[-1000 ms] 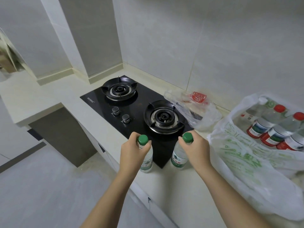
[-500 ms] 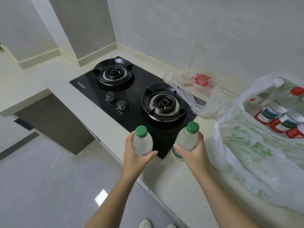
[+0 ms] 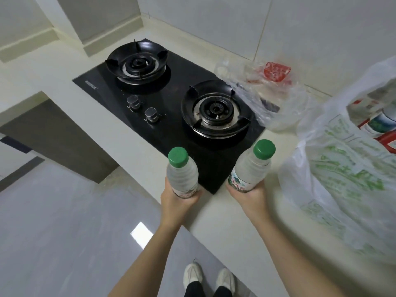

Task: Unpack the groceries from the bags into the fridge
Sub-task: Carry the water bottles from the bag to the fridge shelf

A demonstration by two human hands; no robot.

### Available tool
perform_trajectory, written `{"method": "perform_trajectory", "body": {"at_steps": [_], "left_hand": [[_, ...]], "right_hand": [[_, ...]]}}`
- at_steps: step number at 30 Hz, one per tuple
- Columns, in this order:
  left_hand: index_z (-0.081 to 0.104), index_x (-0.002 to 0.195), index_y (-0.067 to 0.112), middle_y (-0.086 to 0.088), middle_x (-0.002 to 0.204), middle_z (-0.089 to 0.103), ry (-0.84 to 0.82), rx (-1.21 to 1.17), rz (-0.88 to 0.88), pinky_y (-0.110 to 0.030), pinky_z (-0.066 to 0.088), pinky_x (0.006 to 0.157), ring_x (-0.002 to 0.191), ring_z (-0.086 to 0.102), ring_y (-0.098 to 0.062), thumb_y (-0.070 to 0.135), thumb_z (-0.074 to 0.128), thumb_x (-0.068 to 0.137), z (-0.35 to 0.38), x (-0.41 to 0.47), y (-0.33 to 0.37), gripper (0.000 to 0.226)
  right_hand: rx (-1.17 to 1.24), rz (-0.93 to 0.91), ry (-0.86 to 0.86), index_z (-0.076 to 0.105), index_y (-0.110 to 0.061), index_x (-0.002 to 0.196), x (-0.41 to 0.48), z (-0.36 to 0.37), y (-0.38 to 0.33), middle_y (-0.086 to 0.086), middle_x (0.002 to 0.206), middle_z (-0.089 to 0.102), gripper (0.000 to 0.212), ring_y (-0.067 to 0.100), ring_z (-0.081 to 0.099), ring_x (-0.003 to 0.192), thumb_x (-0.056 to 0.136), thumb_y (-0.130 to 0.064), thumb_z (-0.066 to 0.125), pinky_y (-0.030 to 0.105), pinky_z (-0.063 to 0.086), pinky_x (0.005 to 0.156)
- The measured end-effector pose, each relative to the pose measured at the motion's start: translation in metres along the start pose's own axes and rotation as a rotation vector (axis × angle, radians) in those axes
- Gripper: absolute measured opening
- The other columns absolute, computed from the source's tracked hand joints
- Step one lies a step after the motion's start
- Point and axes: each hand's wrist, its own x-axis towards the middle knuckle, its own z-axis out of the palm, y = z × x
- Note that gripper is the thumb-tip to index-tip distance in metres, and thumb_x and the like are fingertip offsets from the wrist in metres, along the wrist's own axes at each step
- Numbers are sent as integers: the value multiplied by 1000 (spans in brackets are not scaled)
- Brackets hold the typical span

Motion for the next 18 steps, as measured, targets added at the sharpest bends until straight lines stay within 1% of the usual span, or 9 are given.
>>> {"method": "perform_trajectory", "body": {"at_steps": [2, 3, 6, 8, 10, 12, 14, 16, 18], "left_hand": [[59, 117, 12, 11, 96, 69, 4, -8, 7, -8, 47, 67, 89, 65, -1, 42, 81, 59, 1, 0, -1, 69], [58, 118, 11, 11, 97, 69, 3, -11, 14, -8, 47, 68, 89, 65, 0, 42, 81, 59, 1, 0, -1, 70], [59, 116, 12, 13, 93, 68, 4, 3, 5, -8, 47, 66, 86, 64, -1, 42, 80, 60, 1, 0, -1, 67], [59, 113, 14, 14, 88, 68, 8, 15, -17, -7, 45, 63, 82, 64, 0, 37, 81, 60, 1, 0, 0, 61], [59, 111, 17, 14, 86, 67, 5, 17, -34, -7, 44, 62, 79, 63, 0, 32, 82, 62, 1, 0, 4, 56], [58, 108, 30, 18, 86, 67, 16, -4, -49, -8, 45, 61, 78, 63, 0, 29, 82, 63, -1, -5, 11, 51], [52, 100, 46, 24, 88, 67, 35, -27, -61, -10, 48, 59, 79, 64, 1, 32, 81, 62, -4, -13, 21, 50], [49, 96, 52, 26, 88, 66, 41, -49, -65, -11, 48, 59, 79, 65, 2, 38, 79, 60, -6, -23, 32, 49], [50, 95, 53, 25, 88, 67, 44, -99, -47, -10, 48, 59, 80, 65, 1, 38, 79, 59, -10, -31, 44, 49]], "right_hand": [[4, 32, -18, 59, 11, 97, -1, 0, 1, 21, 91, 67, 39, 37, 65, 87, 68, 3, 84, 41, 53, 77], [18, 37, -20, 59, 12, 96, -1, 0, 1, 22, 92, 67, 39, 38, 66, 88, 68, 3, 84, 43, 53, 79], [33, 56, -16, 59, 17, 91, -1, 1, 1, 29, 88, 65, 33, 34, 65, 83, 68, 8, 82, 48, 52, 78], [49, 59, -10, 57, 19, 86, 0, 2, 1, 33, 84, 62, 30, 29, 59, 77, 68, 11, 80, 49, 49, 75], [54, 67, 8, 59, 17, 89, -4, 1, 1, 31, 87, 64, 31, 35, 63, 81, 69, 9, 81, 49, 51, 78], [84, 94, -7, 61, 13, 97, -12, -1, 1, 27, 94, 67, 35, 39, 66, 89, 69, 9, 82, 48, 53, 82], [132, 149, -45, 60, 9, 104, -21, -6, 0, 24, 98, 68, 42, 35, 66, 87, 67, 10, 82, 46, 54, 81], [162, 179, -77, 60, 5, 106, -29, -11, -5, 18, 96, 69, 49, 26, 65, 82, 64, 4, 85, 42, 55, 77], [169, 173, -92, 61, 0, 106, -31, -15, -16, 11, 94, 71, 53, 18, 67, 80, 60, -10, 84, 38, 57, 73]]}}
